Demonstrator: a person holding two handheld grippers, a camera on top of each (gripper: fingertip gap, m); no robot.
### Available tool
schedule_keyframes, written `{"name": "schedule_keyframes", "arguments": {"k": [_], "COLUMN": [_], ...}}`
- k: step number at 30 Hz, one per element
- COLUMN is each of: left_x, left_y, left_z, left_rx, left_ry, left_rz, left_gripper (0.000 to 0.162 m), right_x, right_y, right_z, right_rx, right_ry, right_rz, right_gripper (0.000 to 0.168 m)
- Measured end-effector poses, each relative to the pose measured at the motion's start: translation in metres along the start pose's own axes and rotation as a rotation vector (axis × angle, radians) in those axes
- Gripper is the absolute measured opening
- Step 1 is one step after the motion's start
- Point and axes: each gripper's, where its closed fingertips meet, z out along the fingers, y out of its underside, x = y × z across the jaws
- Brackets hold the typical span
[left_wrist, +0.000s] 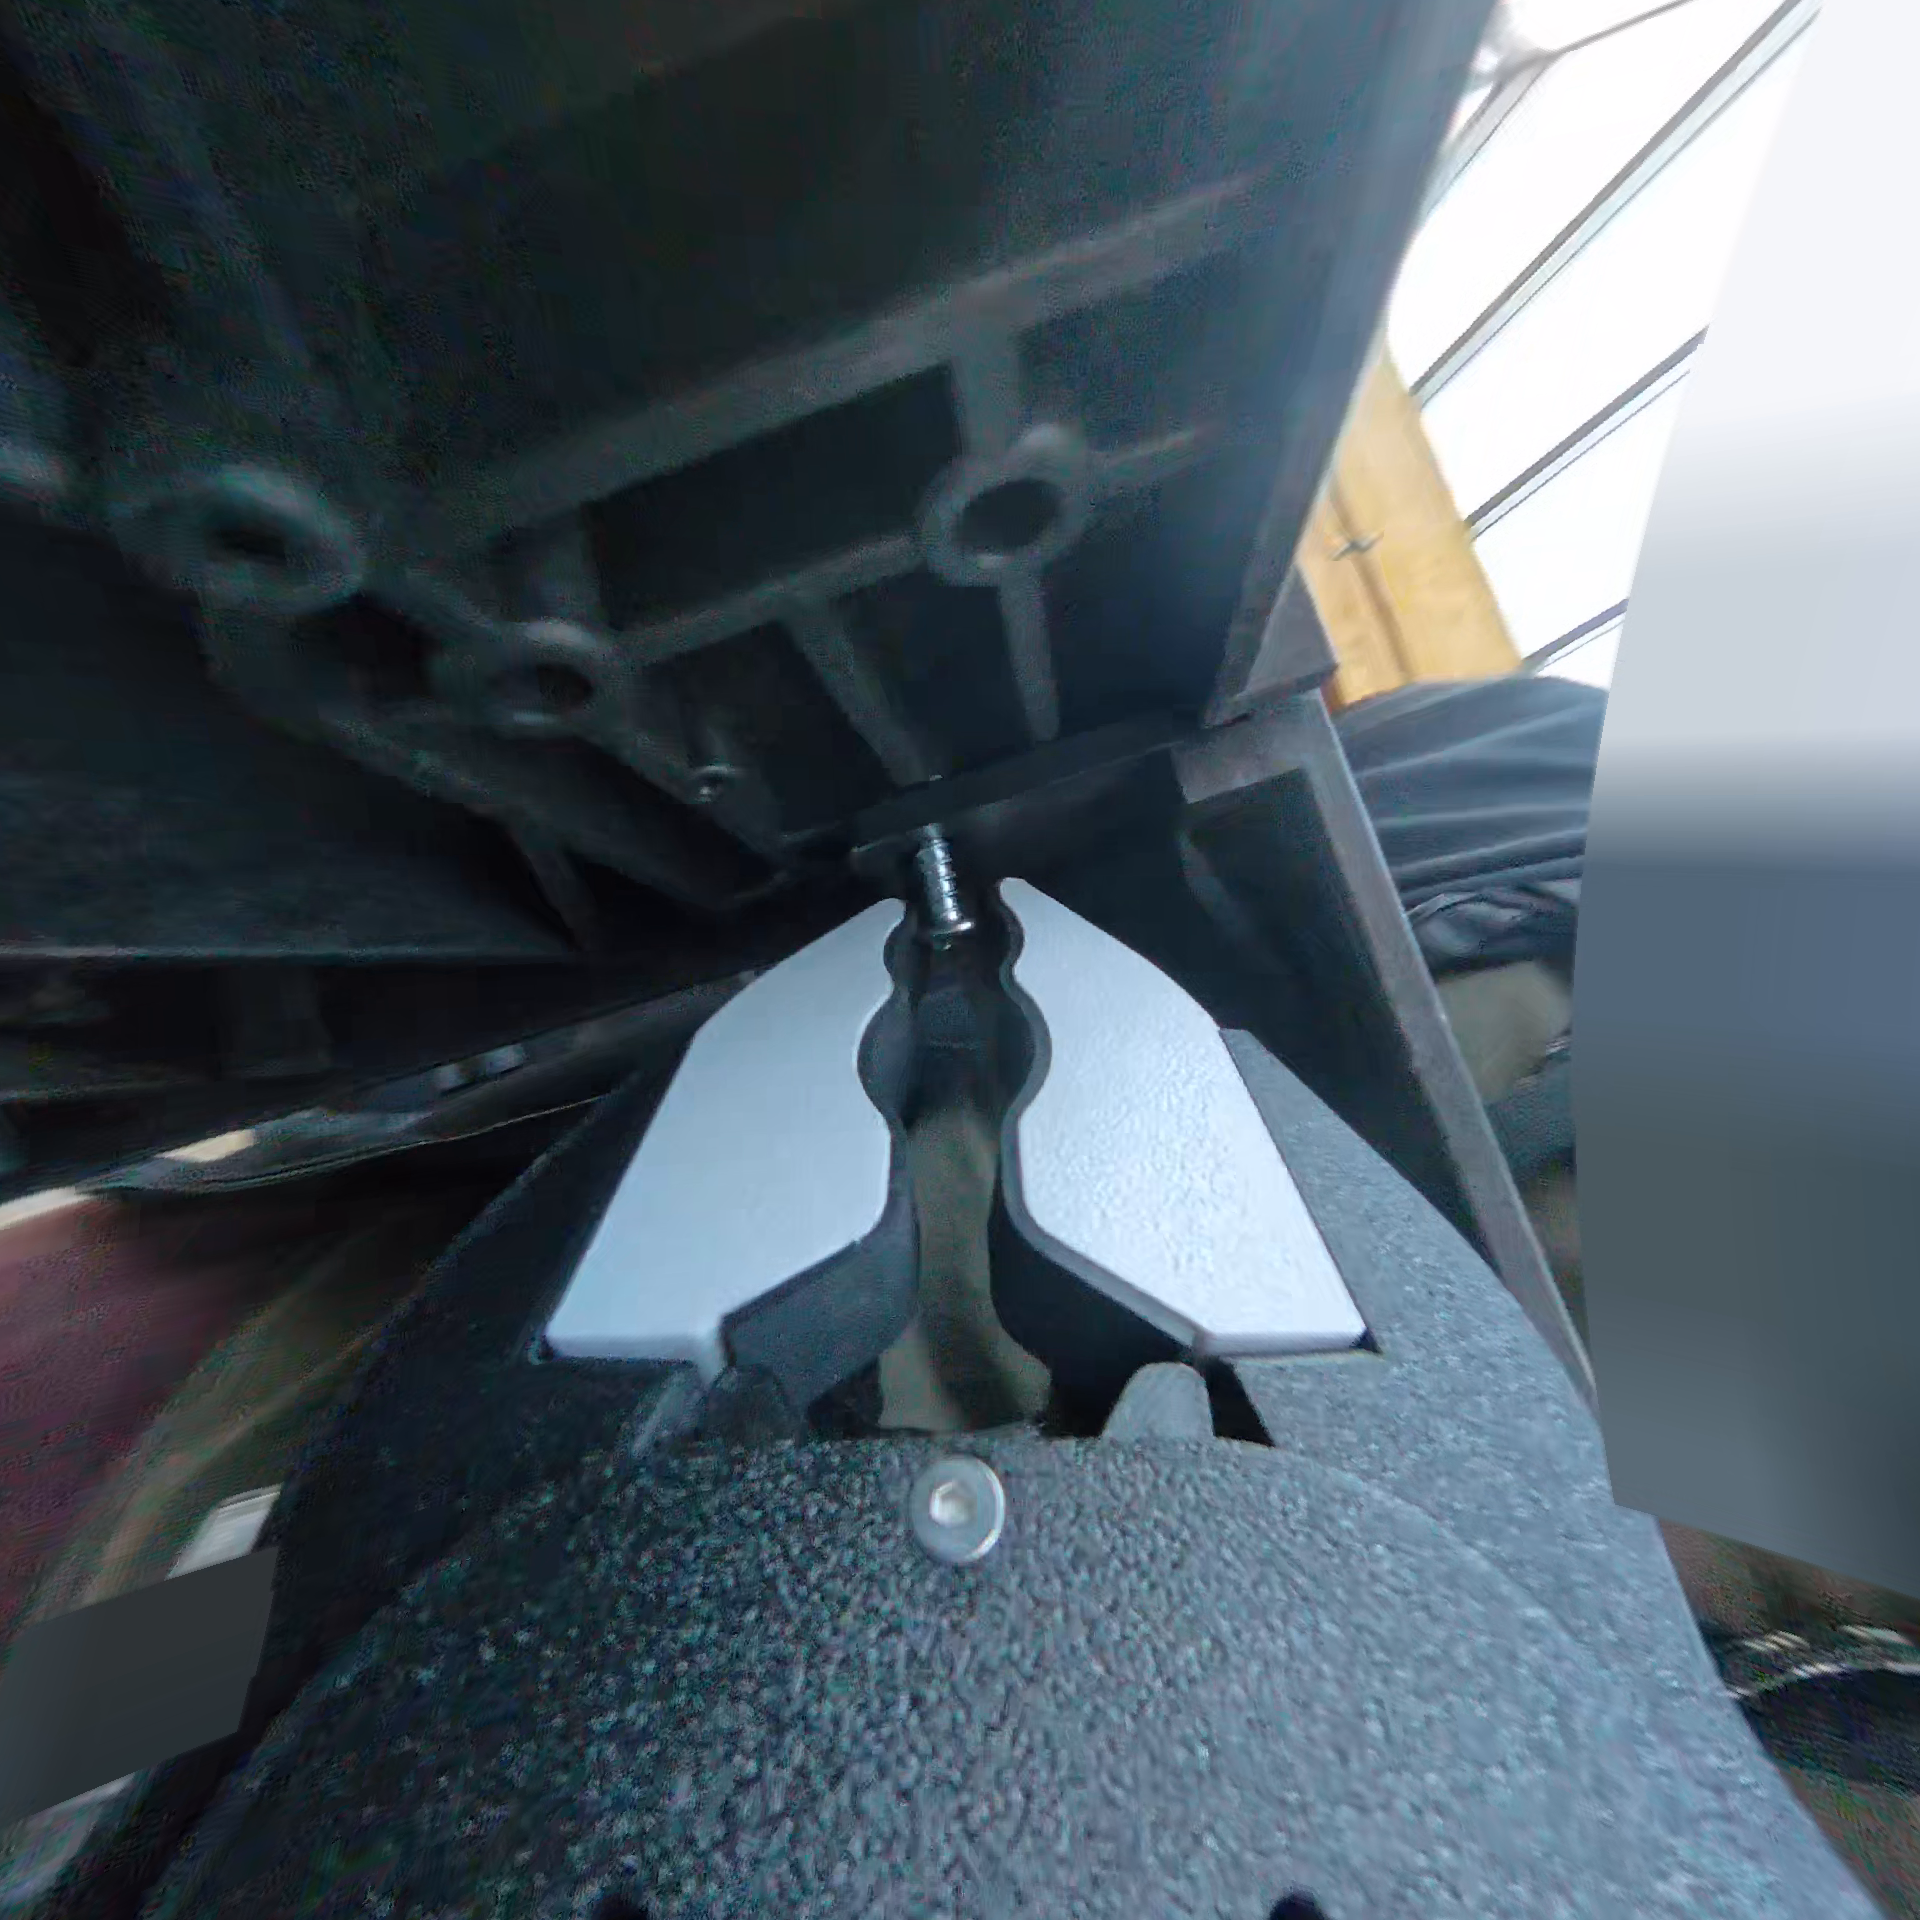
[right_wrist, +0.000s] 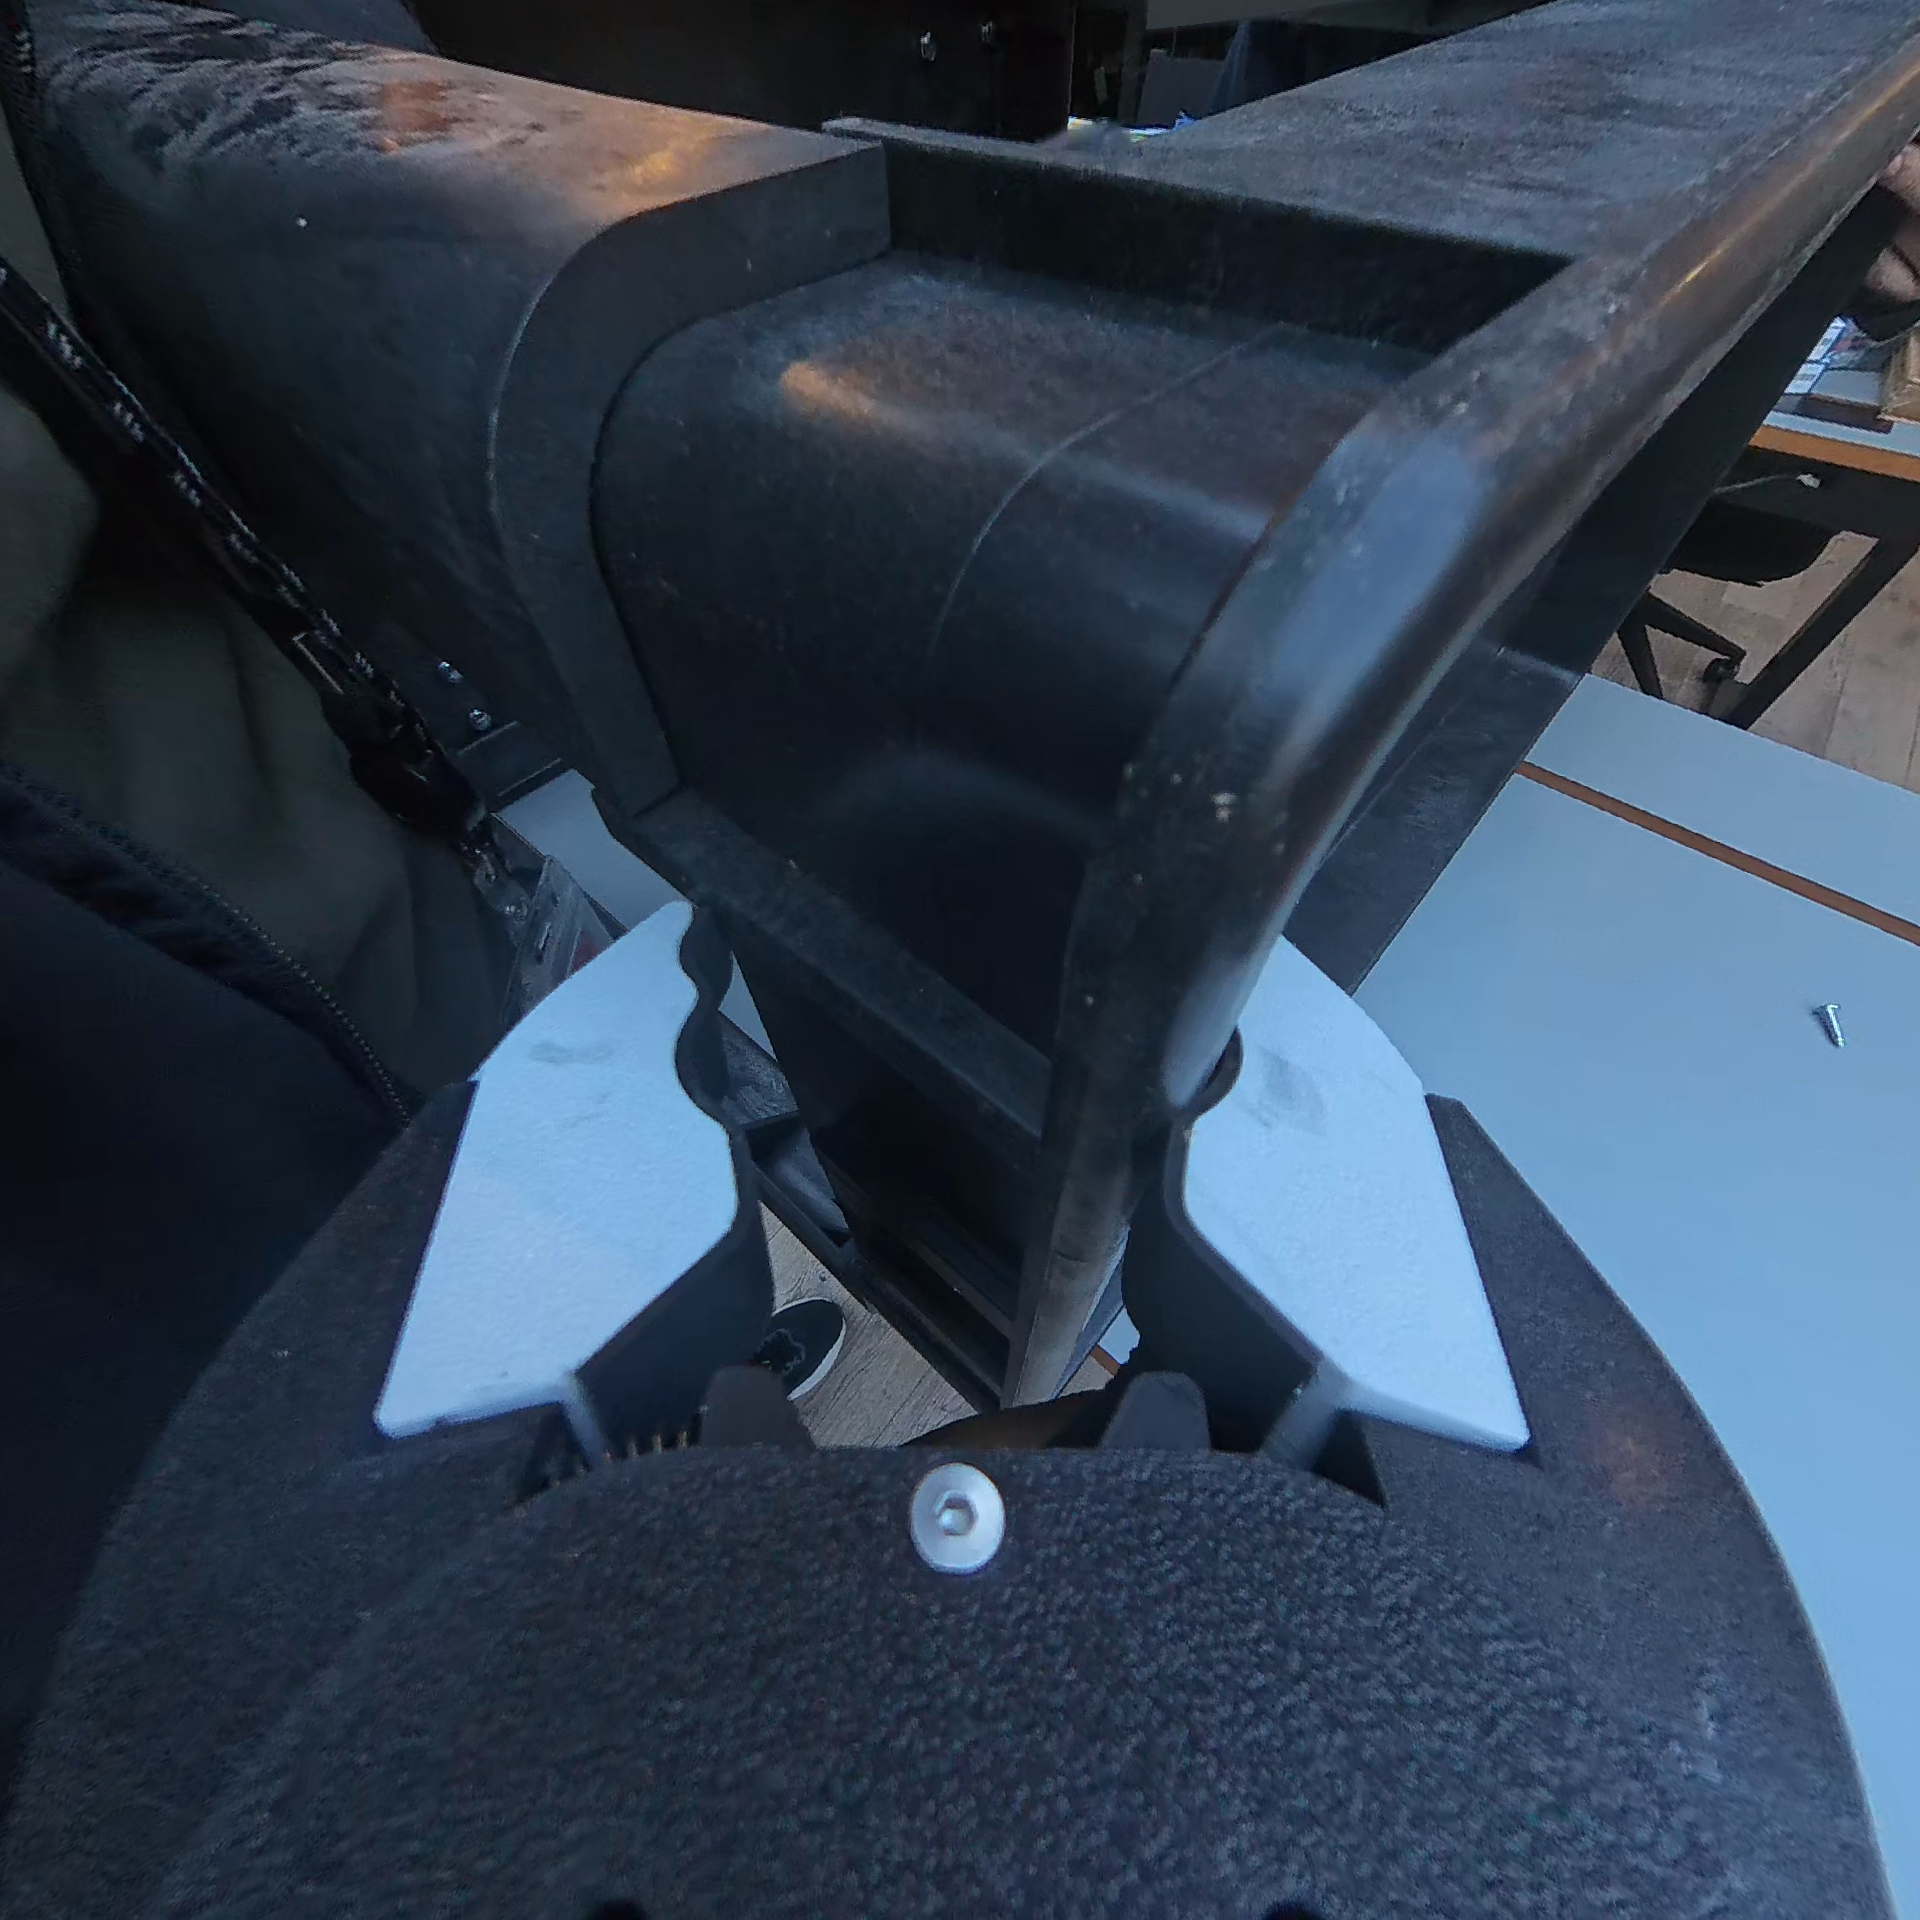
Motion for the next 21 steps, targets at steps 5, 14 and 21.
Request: {"name": "schedule_keyframes", "arguments": {"k": [5, 14, 21], "left_x": [-0.006, 0.000, -0.006], "left_y": [0.003, 0.002, 0.003], "left_z": [-0.001, -0.005, -0.024], "left_rx": [-0.112, -0.096, -0.051], "left_ry": [-0.138, 0.045, 0.082], "left_rz": [0.217, 0.066, -0.070], "left_gripper": [0.010, 0.013, 0.030], "right_x": [0.000, 0.000, 0.001], "right_y": [0.000, -0.001, -0.001], "right_z": [0.000, 0.000, 0.000], "right_rx": [-0.002, 0.014, 0.022], "right_ry": [0.005, 0.004, 0.008], "right_rz": [0.003, 0.004, 0.002], "right_gripper": [0.088, 0.088, 0.089]}}
